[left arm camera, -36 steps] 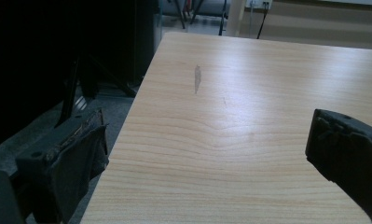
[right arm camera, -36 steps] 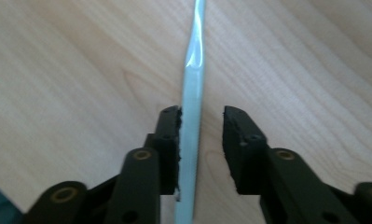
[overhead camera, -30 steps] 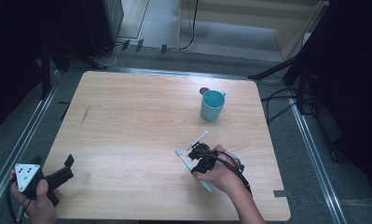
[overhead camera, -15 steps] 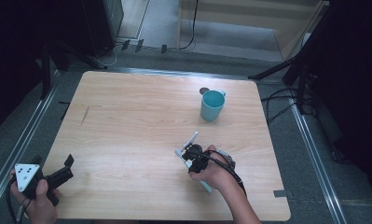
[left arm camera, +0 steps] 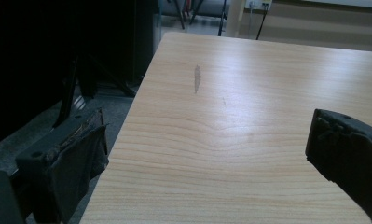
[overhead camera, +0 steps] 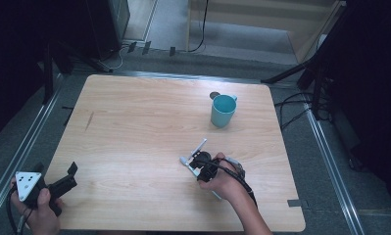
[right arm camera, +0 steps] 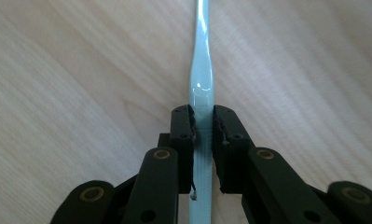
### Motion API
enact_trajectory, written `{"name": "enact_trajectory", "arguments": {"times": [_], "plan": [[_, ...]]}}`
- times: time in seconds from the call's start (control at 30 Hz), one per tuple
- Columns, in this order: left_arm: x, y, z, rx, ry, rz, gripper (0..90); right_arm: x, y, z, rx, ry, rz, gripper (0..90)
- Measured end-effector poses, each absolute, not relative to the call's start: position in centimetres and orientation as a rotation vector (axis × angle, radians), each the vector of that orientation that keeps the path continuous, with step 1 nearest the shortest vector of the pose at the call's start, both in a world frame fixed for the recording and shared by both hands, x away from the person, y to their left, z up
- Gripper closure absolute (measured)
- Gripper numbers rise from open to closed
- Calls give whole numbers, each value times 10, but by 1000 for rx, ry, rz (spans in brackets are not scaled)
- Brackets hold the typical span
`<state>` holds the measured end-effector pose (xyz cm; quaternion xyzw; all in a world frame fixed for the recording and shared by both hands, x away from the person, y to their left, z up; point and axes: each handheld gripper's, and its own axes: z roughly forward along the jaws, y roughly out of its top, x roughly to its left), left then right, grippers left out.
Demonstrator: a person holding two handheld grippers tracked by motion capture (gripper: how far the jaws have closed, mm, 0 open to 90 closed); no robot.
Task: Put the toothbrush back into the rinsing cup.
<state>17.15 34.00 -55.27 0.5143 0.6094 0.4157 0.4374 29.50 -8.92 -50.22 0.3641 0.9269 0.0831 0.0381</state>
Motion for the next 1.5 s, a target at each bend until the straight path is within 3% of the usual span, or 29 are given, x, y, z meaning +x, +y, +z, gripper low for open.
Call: {"name": "enact_trajectory", "arguments": {"times": [0.93,1.5], "plan": [[172,340,-553,1279,1516,1035,0,315,-138,-439,1319,2017,1152,794],[172,340,-553,1276,1517,1029,0,348,-149,-415,1283,1633,1340,793]]}}
